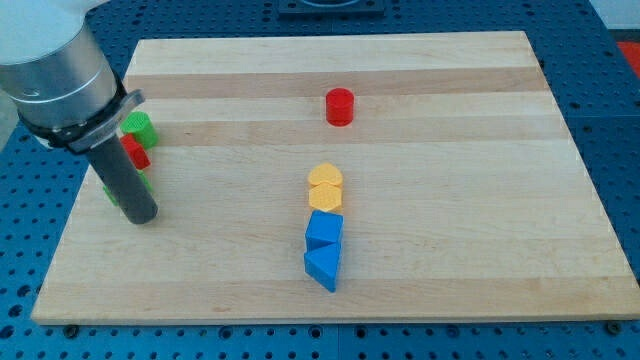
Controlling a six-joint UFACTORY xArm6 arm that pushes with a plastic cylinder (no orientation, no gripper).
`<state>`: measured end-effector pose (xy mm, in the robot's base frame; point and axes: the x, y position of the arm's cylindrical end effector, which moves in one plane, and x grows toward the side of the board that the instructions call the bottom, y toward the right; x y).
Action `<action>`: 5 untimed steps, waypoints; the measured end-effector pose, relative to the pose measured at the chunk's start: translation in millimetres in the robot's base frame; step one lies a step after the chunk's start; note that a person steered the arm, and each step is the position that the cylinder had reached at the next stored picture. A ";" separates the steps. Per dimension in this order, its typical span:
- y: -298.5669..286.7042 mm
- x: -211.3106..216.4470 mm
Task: Move the arm towards the centre of the board
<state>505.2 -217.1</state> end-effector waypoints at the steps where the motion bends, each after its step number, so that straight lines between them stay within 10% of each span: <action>1: -0.6 -14.0; 5: -8.3 -28.7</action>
<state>476.5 -225.4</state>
